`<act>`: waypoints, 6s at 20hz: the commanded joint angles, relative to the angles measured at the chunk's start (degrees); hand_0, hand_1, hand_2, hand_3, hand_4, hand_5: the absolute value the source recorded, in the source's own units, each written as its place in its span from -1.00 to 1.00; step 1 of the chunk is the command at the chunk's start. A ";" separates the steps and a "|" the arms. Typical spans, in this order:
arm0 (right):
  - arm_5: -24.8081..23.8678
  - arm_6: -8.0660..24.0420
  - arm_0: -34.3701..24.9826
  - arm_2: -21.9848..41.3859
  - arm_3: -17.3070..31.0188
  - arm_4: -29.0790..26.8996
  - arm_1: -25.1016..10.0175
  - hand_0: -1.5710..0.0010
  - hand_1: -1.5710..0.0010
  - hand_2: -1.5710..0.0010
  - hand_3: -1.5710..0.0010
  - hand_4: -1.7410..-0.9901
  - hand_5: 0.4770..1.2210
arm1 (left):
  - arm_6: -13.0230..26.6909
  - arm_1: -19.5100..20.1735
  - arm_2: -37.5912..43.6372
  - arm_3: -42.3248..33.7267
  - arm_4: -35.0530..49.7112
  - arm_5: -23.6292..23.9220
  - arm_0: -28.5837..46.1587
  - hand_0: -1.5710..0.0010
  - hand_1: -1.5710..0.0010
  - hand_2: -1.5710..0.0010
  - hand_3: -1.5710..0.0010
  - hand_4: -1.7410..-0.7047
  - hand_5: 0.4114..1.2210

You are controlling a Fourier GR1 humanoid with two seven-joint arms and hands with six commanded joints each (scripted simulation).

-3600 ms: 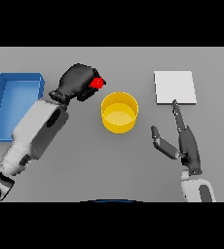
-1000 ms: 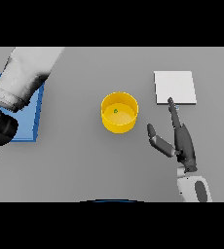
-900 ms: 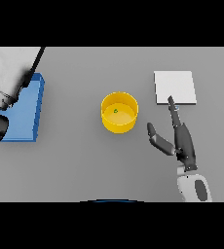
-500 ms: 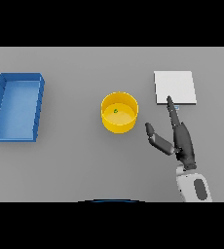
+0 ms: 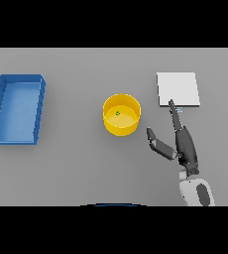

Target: Pick up the red beaker and tilt it to pour out 1 green nut into yellow bowl. Pick up the yellow bowl and place it on the metallic measuring scale.

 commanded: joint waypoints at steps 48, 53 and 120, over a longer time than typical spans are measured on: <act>21.78 -0.61 -27.63 15.64 11.64 21.32 -22.09 1.00 1.00 1.00 1.00 0.37 -0.44 | 6.59 -4.29 -3.63 -33.81 3.23 -1.04 29.98 0.99 1.00 1.00 1.00 0.93 -0.30; 25.56 -2.49 -35.43 22.36 17.40 27.82 -22.87 1.00 1.00 1.00 1.00 0.40 -0.37 | 7.11 -3.70 -3.40 -33.61 3.44 -1.66 29.57 1.00 1.00 1.00 1.00 0.92 -0.28; 29.20 -1.36 -49.09 13.43 38.47 26.18 -30.56 -1.00 -1.00 -0.92 -0.50 -1.00 1.00 | 7.20 -1.65 -2.58 -35.45 3.75 -2.80 30.60 1.00 1.00 1.00 1.00 0.95 -0.31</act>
